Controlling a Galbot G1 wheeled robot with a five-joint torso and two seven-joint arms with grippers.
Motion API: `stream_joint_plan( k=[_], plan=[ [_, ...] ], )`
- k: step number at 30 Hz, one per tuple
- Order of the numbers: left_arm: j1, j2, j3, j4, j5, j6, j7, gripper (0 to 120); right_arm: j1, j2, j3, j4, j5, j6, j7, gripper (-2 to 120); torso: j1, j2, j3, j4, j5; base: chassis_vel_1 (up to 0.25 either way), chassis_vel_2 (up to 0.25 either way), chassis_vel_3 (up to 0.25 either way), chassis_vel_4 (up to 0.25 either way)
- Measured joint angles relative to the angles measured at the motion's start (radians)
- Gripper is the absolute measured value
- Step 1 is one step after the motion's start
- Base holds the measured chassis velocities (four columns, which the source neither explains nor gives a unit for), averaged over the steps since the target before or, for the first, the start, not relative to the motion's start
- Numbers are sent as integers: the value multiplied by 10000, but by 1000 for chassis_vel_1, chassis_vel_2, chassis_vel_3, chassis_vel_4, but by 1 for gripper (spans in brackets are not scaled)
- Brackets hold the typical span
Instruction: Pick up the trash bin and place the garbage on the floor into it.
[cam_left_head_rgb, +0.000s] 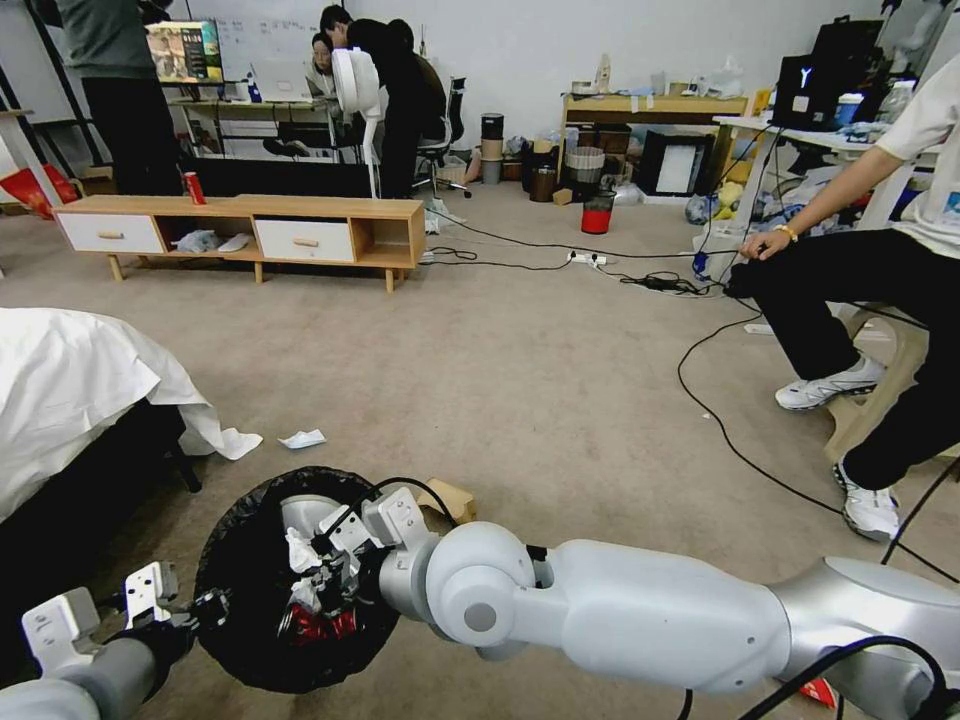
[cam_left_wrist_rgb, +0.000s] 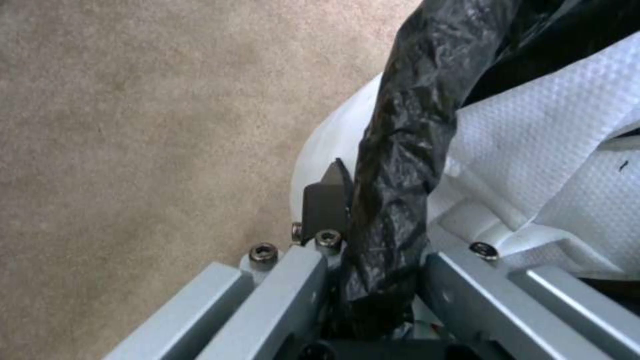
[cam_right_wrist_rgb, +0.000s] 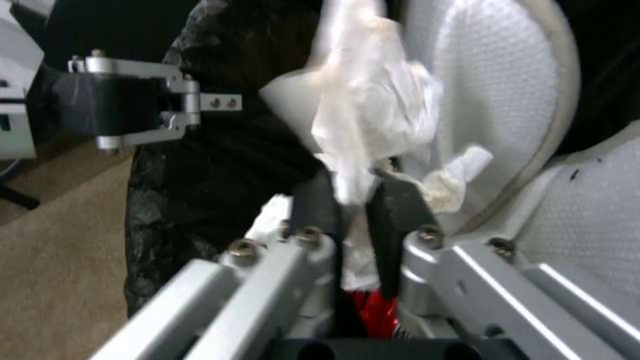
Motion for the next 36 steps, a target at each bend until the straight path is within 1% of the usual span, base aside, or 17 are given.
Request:
stream_joint_plan(
  k=[1,3,4,6,7,9,12,13,15,16,17,18,20,21,23,33,36],
  plan=[
    [0,0,0,0,0,0,0,0,0,0,0,0,0,0,0,16,0,0,0,0,0,0,0,0,0],
    [29,0,-7,1,8,-1,2,0,-43,-48,59,63,-19,11,39,27,0,1,0,0,0,0,0,0,0],
    [29,0,-7,1,8,-1,2,0,-43,-48,59,63,-19,11,39,27,0,1,0,0,0,0,0,0,0],
    [33,7,-14,6,12,0,3,0,-80,-110,131,130,-37,23,88,39,0,0,0,0,0,0,0,0,0],
    [33,7,-14,6,12,0,3,0,-80,-110,131,130,-37,23,88,39,0,0,0,0,0,0,0,0,0],
    [32,10,-14,9,12,0,3,0,-90,-138,174,152,-38,27,100,44,0,0,0,0,0,0,0,0,0],
    [29,6,-13,24,14,0,3,0,-114,-250,281,221,-39,36,149,61,0,1,0,0,0,0,0,0,0],
    [29,6,-13,24,14,0,3,0,-114,-250,281,221,-39,36,149,61,0,1,0,0,0,0,0,0,0],
    [38,4,-13,33,19,0,9,0,-129,-291,341,290,-32,36,198,71,0,0,0,0,0,0,0,0,0],
    [38,4,-13,33,19,0,9,0,-129,-291,341,290,-32,36,198,71,0,0,0,0,0,0,0,0,0],
    [39,4,-13,35,22,0,11,0,-132,-295,359,307,-30,36,221,77,0,1,0,0,0,0,0,0,0],
    [39,4,-13,35,22,0,11,0,-132,-295,359,307,-30,36,221,77,0,1,0,0,0,0,0,0,0],
    [46,-9,-16,37,29,-1,12,0,-141,-292,369,322,-28,36,266,88,0,1,0,0,0,0,0,0,0],
    [46,-9,-16,37,29,-1,12,0,-141,-292,369,322,-28,36,266,88,0,1,0,0,0,0,0,0,0],
    [62,-33,-17,37,42,0,18,0,-156,-285,370,325,-28,37,283,98,0,1,0,0,0,0,0,0,0],
    [53,-55,-16,89,72,0,36,0,-199,-225,481,437,-36,68,346,100,0,1,0,1,0,0,0,0,0],
    [37,-70,6,189,113,1,40,0,-220,-334,842,746,20,106,365,100,0,2,0,1,0,0,0,0,0]
  ],
)
